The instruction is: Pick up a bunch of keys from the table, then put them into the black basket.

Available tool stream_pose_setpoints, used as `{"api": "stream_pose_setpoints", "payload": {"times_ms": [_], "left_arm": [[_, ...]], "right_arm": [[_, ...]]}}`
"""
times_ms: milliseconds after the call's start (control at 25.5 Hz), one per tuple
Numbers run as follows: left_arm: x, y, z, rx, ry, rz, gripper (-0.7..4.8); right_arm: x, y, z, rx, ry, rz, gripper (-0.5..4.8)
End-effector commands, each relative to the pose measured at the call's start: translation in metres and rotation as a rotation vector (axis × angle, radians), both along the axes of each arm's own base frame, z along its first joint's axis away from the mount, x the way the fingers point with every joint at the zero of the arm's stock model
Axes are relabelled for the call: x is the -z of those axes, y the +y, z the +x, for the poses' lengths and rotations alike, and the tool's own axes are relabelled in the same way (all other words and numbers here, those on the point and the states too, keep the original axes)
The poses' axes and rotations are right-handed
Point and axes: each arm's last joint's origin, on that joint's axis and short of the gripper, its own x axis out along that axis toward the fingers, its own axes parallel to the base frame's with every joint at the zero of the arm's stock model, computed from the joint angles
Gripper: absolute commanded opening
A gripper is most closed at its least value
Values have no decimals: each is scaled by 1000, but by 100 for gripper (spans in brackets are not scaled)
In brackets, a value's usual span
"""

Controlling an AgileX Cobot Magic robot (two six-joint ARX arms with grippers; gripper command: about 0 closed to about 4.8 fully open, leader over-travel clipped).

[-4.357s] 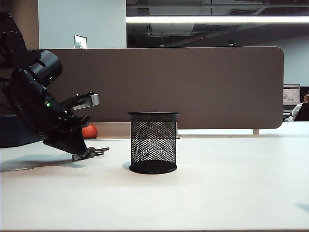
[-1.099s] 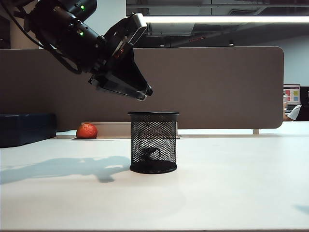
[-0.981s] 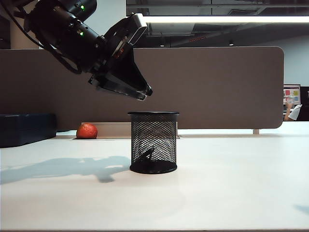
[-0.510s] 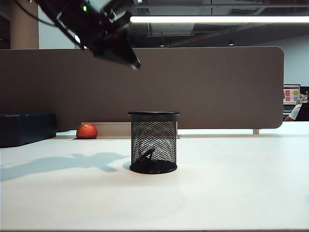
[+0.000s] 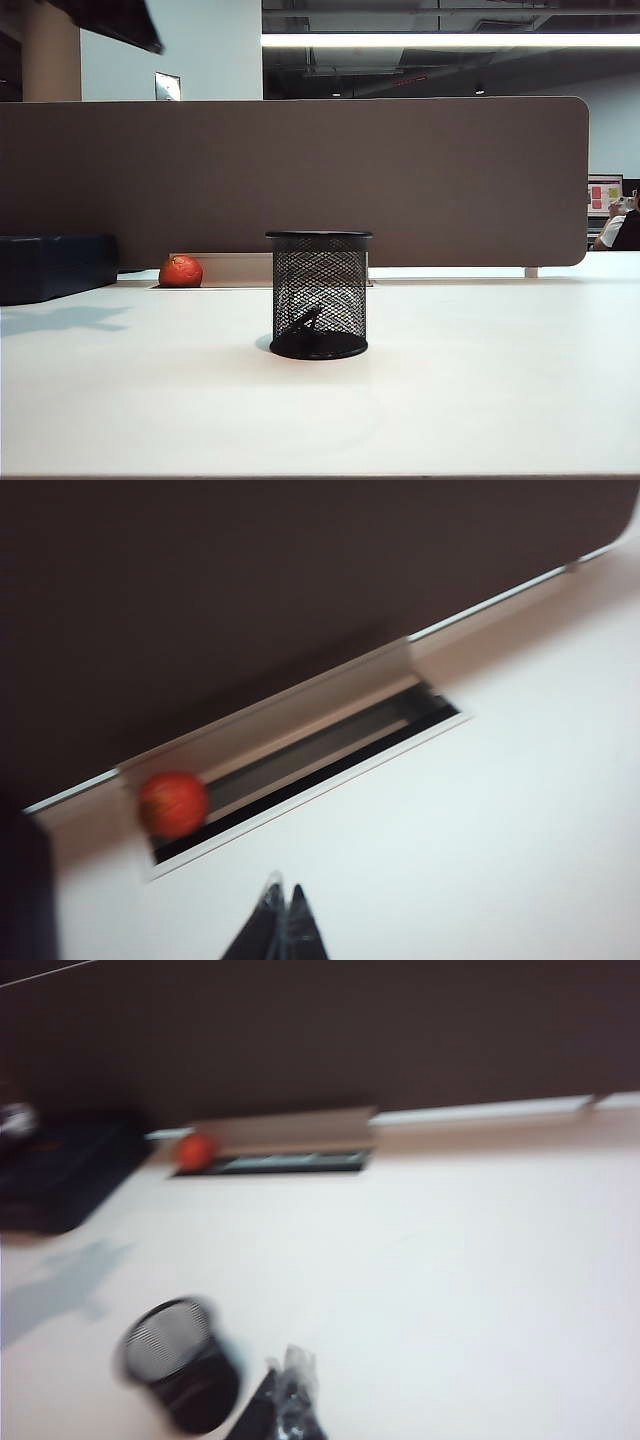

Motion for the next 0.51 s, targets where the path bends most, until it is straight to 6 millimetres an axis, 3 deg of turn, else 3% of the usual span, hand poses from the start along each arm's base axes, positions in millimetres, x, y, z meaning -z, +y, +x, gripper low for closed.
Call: {"api": "stream_pose_setpoints", "payload": {"times_ms": [39, 275, 510], "left_arm": [[-21, 14, -24, -118, -36, 22, -6], [-57, 25, -75, -202, -171, 18, -6], [-70, 46, -98, -328, -236, 9, -6]], "right_arm": [[-9, -2, 3, 59, -131, -69, -3], [7, -2, 16, 90, -156, -71, -3], [29, -2, 19, 109, -168, -68, -3]]}}
